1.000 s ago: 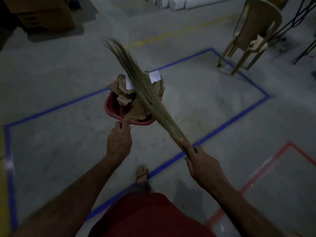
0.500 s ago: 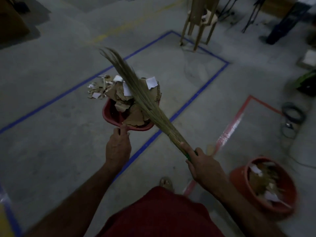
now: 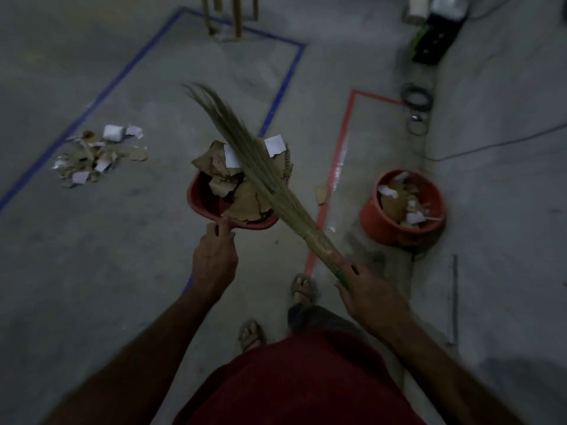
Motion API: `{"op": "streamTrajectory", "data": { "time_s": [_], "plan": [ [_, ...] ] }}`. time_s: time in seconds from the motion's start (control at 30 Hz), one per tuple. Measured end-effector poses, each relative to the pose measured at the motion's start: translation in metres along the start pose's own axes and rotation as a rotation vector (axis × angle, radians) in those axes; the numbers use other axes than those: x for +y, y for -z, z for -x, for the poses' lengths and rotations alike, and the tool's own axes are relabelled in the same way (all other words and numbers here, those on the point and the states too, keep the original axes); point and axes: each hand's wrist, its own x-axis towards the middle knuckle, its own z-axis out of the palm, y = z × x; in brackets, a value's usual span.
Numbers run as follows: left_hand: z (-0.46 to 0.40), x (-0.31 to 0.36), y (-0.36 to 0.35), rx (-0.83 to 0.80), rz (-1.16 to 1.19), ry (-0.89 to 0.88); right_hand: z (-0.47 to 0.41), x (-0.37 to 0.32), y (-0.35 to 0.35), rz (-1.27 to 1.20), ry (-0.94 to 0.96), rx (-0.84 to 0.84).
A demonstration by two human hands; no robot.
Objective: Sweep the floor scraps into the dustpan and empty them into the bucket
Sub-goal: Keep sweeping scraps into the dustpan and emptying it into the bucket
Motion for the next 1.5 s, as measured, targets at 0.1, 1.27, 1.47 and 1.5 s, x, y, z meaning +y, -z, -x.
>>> {"op": "streamTrajectory", "data": {
  "time_s": [0.1,1.27,1.47,1.5],
  "plan": [
    [-0.006,0.043,-0.014,-0.031,0.015,-0.079,0.027,0.028,0.000,-0.019,-0.119,0.053],
    [-0.226,0.505,-0.321,-0.645,-0.349,-0.474,-0.010,0.468,0.011,-0.219,-0.701,-0.063],
    [-0.274,0.534,-0.341,-0.659,-0.552,-0.677,-0.046,0.470,0.016,-0.209,-0.823,0.000],
    [-0.281,0.541,-0.343,-0.653,-0.593,-0.702,-0.051,0.468,0.018,-0.230,-0.848,0.018]
  ]
}}
